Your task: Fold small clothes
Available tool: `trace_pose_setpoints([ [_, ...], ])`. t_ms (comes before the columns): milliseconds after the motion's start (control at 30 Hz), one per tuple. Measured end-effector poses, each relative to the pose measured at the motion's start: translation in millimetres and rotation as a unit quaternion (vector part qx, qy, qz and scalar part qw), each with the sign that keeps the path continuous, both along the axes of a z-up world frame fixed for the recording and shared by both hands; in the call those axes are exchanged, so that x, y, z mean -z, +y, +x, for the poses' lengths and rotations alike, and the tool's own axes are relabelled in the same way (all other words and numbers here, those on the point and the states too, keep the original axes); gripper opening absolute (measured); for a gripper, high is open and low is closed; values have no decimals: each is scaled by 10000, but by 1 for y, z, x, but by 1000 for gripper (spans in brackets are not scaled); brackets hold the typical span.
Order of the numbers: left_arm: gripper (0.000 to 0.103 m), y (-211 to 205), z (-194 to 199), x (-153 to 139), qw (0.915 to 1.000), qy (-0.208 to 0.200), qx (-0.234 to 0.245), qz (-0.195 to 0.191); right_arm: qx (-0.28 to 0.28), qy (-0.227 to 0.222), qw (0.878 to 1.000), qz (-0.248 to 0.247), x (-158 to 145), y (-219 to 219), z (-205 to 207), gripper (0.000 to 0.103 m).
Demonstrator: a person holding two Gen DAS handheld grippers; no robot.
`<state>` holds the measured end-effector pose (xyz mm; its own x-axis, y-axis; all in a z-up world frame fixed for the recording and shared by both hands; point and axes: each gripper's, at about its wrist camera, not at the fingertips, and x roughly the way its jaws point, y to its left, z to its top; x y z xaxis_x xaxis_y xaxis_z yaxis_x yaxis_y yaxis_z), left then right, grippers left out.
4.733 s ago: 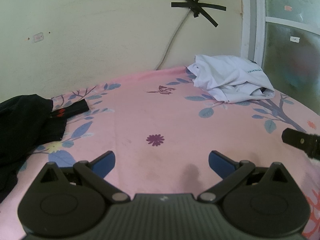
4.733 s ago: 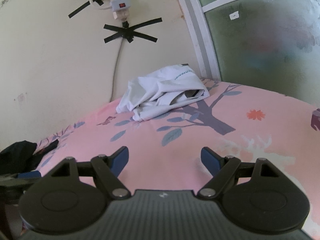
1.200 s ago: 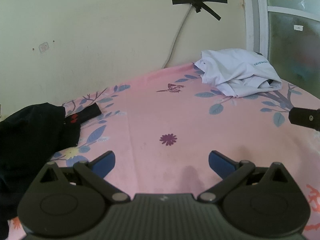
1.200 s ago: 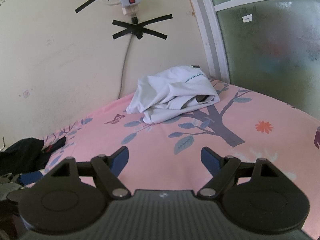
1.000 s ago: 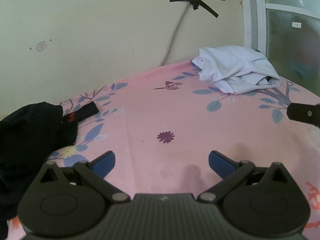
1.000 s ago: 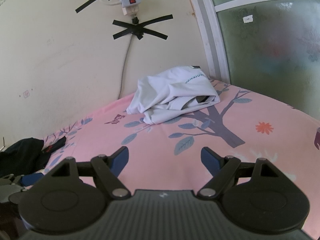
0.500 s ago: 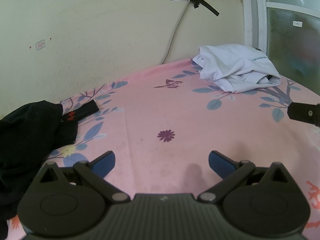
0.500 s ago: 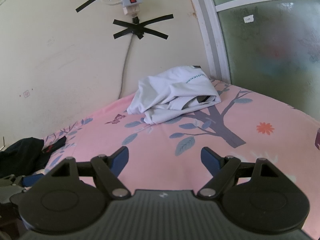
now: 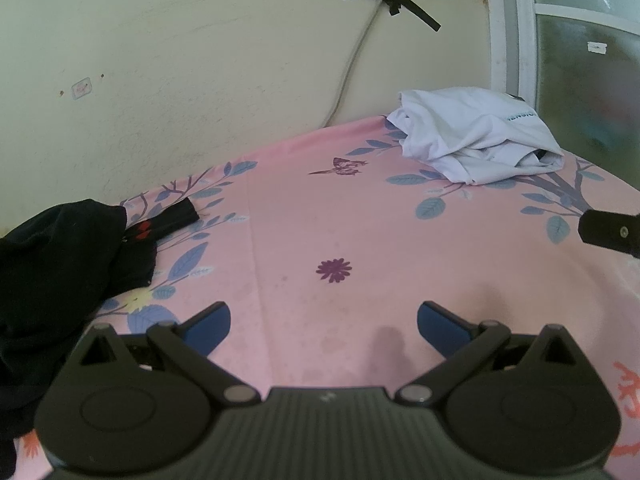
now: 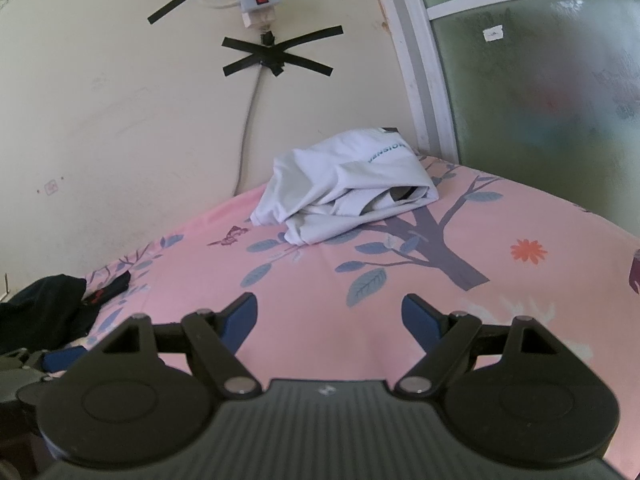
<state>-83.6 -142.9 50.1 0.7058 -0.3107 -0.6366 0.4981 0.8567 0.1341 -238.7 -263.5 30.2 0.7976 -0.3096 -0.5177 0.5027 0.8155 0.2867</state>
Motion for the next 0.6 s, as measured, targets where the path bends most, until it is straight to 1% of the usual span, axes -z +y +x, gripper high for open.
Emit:
trace_pose_setpoints([
  [600, 103, 2, 1, 0, 10000, -19, 3, 19, 17, -8, 10000, 1, 0, -1, -1, 78],
])
